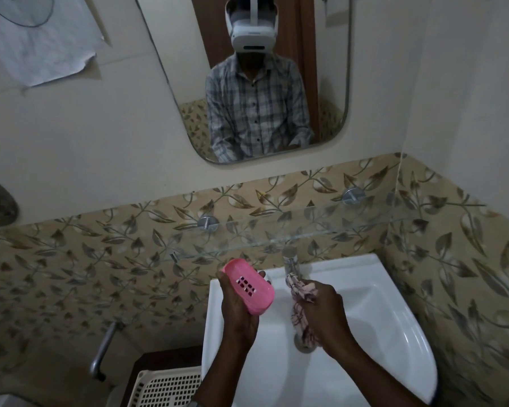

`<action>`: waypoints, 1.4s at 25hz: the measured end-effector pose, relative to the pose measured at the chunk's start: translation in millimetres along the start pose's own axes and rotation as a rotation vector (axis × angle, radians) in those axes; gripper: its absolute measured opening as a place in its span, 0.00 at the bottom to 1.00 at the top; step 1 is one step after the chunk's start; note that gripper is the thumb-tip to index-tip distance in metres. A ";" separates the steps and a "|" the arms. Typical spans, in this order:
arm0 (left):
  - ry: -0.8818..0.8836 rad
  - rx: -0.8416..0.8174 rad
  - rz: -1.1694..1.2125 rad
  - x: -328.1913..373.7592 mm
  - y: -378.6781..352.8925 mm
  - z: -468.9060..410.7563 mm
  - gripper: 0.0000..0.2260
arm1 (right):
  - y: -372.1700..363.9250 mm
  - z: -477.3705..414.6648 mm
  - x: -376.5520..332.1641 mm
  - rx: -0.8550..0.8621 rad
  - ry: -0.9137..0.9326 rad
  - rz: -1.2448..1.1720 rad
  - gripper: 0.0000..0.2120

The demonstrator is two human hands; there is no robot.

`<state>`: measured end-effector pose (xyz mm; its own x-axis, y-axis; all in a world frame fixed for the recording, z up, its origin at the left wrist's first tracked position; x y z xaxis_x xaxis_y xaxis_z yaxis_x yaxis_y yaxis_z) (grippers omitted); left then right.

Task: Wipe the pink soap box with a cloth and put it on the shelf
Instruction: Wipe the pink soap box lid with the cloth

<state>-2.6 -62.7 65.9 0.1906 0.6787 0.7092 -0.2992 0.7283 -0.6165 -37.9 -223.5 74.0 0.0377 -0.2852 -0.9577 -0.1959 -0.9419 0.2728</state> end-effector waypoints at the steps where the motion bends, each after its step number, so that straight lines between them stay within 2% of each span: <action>1: -0.021 0.002 -0.049 -1.4 -1.2 0.5 0.31 | -10.1 -0.1 4.8 -0.019 -0.167 -0.258 0.08; 3: -0.033 0.035 -0.190 -10.8 -3.8 2.0 0.31 | -29.8 -0.2 7.2 -0.044 -0.373 -0.646 0.08; 4: -0.022 0.046 -0.254 -16.3 -3.7 3.9 0.31 | -36.1 -1.9 7.5 -0.017 -0.399 -0.682 0.08; 6: -0.013 -0.001 -0.298 -21.2 1.0 9.3 0.29 | -38.5 -7.6 9.8 0.077 -0.361 -0.497 0.11; 9: -0.022 -0.233 -0.377 -3.1 13.1 11.5 0.23 | -20.5 -19.5 17.0 0.128 -0.141 -0.145 0.09; 12: 0.063 -0.326 -0.740 14.5 12.2 12.9 0.23 | -5.7 -23.3 13.2 0.142 0.118 0.036 0.14; 15: 0.101 -0.275 -0.874 7.5 3.2 15.2 0.22 | -9.6 -18.7 7.4 0.142 0.277 0.131 0.25; 18: -0.123 -0.140 -0.800 0.7 4.9 11.0 0.14 | -7.3 -23.3 9.1 0.063 0.366 0.158 0.30; 20: -0.239 -0.089 -0.817 -2.1 4.7 8.8 0.09 | -9.9 -23.3 7.9 -0.039 0.439 0.210 0.27; 22: -0.261 -0.086 -0.859 -8.6 1.1 8.5 0.11 | -22.9 -14.0 -0.2 -0.136 0.631 0.318 0.26; 24: -0.316 -0.039 -0.883 -13.3 1.8 9.0 0.15 | -31.4 -9.8 -4.5 -0.283 0.862 0.364 0.31; 25: -0.338 -0.028 -0.875 -13.8 3.1 9.9 0.13 | -29.1 -13.8 -4.3 -0.319 0.918 0.386 0.32; 27: -0.348 -0.041 -0.849 -12.0 5.7 8.7 0.06 | -19.9 -22.1 -2.8 -0.233 0.859 0.373 0.31; 29: -0.363 -0.042 -0.860 -12.0 13.6 6.4 0.06 | -21.0 -16.0 1.2 -0.177 0.758 0.317 0.30; 31: -0.383 -0.047 -0.893 -12.7 17.8 4.5 0.06 | -25.0 -10.0 1.2 -0.229 0.863 0.325 0.30; 32: -0.391 -0.053 -0.902 -13.4 20.1 3.9 0.07 | -24.3 -13.0 3.8 -0.244 0.843 0.332 0.30; 34: -0.413 -0.062 -0.869 -11.5 21.8 4.3 0.10 | -19.5 -20.3 2.6 -0.189 0.660 0.262 0.27; 35: -0.417 -0.060 -0.852 -10.9 21.3 4.2 0.10 | -19.3 -20.1 0.9 -0.157 0.645 0.281 0.27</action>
<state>-14.9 -54.9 46.5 -0.0296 -0.1626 0.9862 -0.1629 0.9743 0.1558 -14.4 -209.1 69.7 0.5874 -0.5228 -0.6177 -0.1421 -0.8181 0.5572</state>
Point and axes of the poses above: each hand's wrist, its own z-axis away from the middle knuckle, its own y-axis out of the back of the hand, x = y × z, the point moved 1 cm from there along -z, towards the middle knuckle, and after that the axes turned 6 degrees about y, right-handed, at the moved point
